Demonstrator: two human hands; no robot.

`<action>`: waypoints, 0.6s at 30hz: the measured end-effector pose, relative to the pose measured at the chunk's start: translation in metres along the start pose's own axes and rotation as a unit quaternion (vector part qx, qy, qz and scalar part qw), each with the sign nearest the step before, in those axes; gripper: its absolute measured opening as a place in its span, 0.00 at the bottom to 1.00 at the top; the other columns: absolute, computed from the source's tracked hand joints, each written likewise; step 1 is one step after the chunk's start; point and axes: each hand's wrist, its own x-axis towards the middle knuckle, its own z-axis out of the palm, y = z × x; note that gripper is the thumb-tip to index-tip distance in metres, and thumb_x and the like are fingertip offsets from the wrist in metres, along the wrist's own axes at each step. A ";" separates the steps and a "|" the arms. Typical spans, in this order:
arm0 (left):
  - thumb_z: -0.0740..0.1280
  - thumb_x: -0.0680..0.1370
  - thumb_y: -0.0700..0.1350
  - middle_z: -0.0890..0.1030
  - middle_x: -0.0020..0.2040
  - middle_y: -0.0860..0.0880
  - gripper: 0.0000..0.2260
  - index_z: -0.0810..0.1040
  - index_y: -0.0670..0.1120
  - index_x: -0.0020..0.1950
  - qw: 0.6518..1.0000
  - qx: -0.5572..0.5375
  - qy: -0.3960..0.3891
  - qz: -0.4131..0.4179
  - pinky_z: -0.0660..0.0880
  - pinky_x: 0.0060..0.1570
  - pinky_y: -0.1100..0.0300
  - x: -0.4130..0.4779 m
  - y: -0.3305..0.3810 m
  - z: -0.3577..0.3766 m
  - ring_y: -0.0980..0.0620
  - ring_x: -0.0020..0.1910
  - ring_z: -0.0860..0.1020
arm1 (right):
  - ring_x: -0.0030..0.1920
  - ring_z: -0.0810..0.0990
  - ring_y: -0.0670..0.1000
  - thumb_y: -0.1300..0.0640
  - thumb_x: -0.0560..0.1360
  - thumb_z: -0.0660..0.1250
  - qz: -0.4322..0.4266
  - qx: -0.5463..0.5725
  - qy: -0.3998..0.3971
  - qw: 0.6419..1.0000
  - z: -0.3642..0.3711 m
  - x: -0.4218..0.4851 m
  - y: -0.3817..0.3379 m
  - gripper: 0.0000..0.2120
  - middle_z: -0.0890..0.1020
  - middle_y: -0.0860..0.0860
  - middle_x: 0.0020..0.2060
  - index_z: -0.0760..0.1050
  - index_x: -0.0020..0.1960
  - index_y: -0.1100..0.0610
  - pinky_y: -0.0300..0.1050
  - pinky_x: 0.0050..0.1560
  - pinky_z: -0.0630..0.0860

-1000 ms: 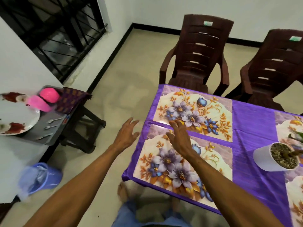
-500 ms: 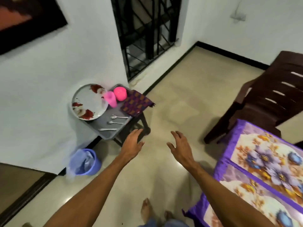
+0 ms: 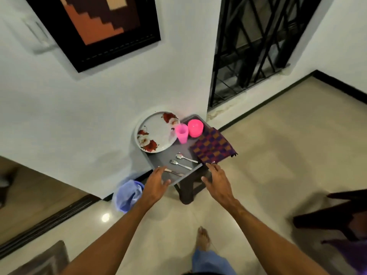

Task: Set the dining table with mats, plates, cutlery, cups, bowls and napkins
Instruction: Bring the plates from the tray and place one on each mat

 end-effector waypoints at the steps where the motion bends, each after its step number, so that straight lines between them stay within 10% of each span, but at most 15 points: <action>1: 0.70 0.78 0.45 0.74 0.70 0.41 0.25 0.69 0.43 0.74 1.000 0.001 -0.003 -0.007 0.67 0.69 0.52 0.007 0.001 -0.002 0.41 0.69 0.72 | 0.74 0.67 0.57 0.49 0.78 0.69 -0.006 -0.003 -0.006 1.000 0.000 0.013 -0.001 0.30 0.68 0.55 0.75 0.64 0.77 0.52 0.56 0.71 0.70; 18: 0.71 0.78 0.44 0.71 0.74 0.45 0.26 0.68 0.46 0.75 0.996 -0.078 0.005 -0.043 0.68 0.69 0.51 0.155 -0.020 -0.010 0.44 0.72 0.69 | 0.74 0.66 0.56 0.50 0.81 0.66 -0.012 -0.041 -0.084 0.996 0.023 0.172 -0.040 0.28 0.66 0.54 0.75 0.63 0.77 0.53 0.55 0.71 0.71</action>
